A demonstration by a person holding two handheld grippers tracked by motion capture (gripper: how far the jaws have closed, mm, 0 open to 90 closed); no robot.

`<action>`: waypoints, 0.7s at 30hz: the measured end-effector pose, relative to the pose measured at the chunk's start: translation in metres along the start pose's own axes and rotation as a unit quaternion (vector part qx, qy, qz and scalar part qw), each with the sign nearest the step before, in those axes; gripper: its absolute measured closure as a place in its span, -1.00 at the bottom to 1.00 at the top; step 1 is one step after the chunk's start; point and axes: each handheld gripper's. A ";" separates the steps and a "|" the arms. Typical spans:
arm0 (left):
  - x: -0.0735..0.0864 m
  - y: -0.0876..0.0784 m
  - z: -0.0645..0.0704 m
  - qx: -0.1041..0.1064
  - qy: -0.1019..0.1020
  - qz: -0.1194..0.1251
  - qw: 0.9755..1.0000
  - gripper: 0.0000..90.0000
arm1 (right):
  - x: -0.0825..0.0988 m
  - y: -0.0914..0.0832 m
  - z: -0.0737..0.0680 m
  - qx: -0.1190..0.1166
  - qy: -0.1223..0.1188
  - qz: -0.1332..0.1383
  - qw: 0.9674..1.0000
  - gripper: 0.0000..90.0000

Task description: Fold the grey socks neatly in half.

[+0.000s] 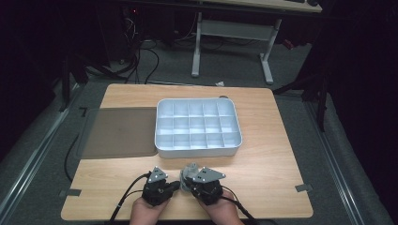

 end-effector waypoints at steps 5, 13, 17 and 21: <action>0.000 0.001 0.003 -0.005 0.009 -0.003 1.000 0.95 | 0.009 0.009 0.000 -0.009 0.004 -0.017 1.000 0.96; -0.001 -0.004 -0.002 -0.018 0.007 0.014 1.000 0.88 | 0.014 0.013 -0.001 -0.008 0.001 -0.017 1.000 0.96; -0.008 -0.017 -0.007 -0.026 0.007 0.059 0.998 0.92 | 0.015 0.013 -0.002 -0.006 0.000 -0.014 1.000 0.96; -0.017 -0.026 0.004 -0.020 0.032 0.099 0.994 1.00 | 0.016 0.014 -0.003 -0.004 0.000 -0.012 1.000 0.96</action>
Point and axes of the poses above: each handheld gripper's, and its own axes: y roughly forward along the jaws, x roughly out of its underside, z roughly to its right, and after that the axes turned 11 degrees about -x, right-handed
